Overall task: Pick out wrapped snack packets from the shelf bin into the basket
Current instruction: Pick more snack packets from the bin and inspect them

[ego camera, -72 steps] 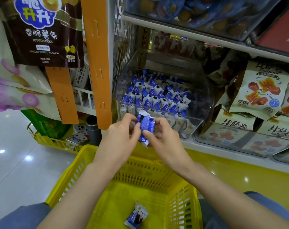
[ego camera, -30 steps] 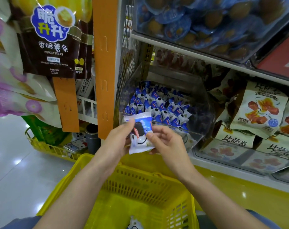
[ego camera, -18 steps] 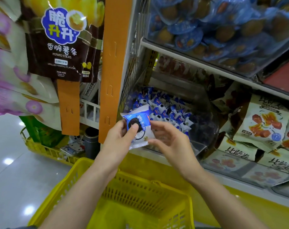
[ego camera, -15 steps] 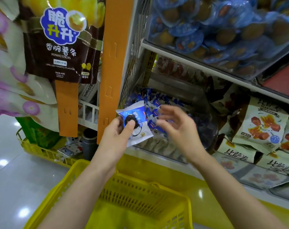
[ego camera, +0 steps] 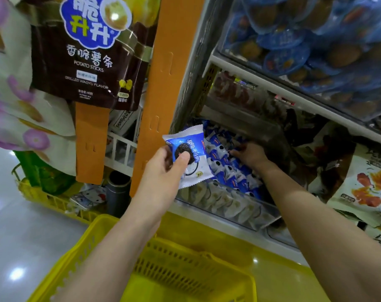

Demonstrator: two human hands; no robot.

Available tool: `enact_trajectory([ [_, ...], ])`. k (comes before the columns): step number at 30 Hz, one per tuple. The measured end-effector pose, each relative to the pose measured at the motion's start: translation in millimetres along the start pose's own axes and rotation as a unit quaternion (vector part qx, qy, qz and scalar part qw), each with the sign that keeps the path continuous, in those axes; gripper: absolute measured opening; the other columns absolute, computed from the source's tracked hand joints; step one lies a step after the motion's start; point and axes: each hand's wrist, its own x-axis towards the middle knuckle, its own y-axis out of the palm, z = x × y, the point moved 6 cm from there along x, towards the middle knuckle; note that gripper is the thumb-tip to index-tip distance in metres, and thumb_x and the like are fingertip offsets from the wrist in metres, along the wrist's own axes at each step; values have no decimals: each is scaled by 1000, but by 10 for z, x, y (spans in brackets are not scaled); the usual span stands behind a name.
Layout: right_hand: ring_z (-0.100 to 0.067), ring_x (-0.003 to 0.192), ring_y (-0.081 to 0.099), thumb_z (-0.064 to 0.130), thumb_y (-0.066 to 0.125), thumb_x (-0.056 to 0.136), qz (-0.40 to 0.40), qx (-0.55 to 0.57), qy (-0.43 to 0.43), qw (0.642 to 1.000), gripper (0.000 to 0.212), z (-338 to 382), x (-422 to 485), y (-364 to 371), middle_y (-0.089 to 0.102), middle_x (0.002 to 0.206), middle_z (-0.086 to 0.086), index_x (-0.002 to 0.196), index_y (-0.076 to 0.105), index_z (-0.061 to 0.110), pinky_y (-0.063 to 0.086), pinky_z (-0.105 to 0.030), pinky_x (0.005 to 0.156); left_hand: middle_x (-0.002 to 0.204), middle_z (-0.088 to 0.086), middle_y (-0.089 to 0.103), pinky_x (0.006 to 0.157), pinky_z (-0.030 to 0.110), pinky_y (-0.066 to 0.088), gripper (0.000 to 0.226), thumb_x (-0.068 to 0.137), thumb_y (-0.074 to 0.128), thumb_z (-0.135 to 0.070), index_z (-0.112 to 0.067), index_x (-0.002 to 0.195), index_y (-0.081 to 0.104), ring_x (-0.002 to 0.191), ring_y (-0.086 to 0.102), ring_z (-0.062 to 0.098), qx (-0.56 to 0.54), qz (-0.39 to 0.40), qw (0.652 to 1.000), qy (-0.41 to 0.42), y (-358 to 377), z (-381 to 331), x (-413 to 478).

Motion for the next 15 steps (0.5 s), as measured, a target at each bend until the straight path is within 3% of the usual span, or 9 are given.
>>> enact_trajectory([
  [3, -30, 102, 60, 31, 63, 87, 44, -35, 59, 997, 46, -36, 40, -10, 62, 113, -19, 119, 52, 0, 41, -30, 72, 68, -18, 60, 52, 0, 39, 12, 94, 48, -28, -28, 104, 56, 60, 54, -16, -4, 3, 1000, -6, 6, 2, 2],
  [7, -28, 101, 60, 30, 65, 85, 52, -47, 82, 994, 43, -25, 23, -48, 61, 112, -16, 115, 55, 2, 44, -31, 75, 75, -14, 56, 51, -1, 39, 18, 95, 47, -27, -22, 110, 56, 59, 53, -17, -4, 3, 1000, -7, 10, -3, 8],
  [11, -22, 76, 58, 23, 55, 91, -39, -8, 26, 999, 21, 6, -99, -140, 63, 89, -15, 91, 64, 4, 44, -30, 70, 73, -13, 55, 50, -1, 39, 21, 95, 47, -27, -20, 112, 56, 58, 53, -16, -12, -2, 1000, -18, 10, 5, -10],
  [15, -27, 84, 60, 18, 51, 94, -101, 48, -15, 994, 22, 20, -237, -294, 66, 96, -19, 97, 65, 1, 43, -27, 65, 67, -15, 52, 51, -2, 38, 23, 96, 47, -26, -16, 114, 56, 56, 52, -17, -16, -5, 999, -30, 38, 26, -46],
])
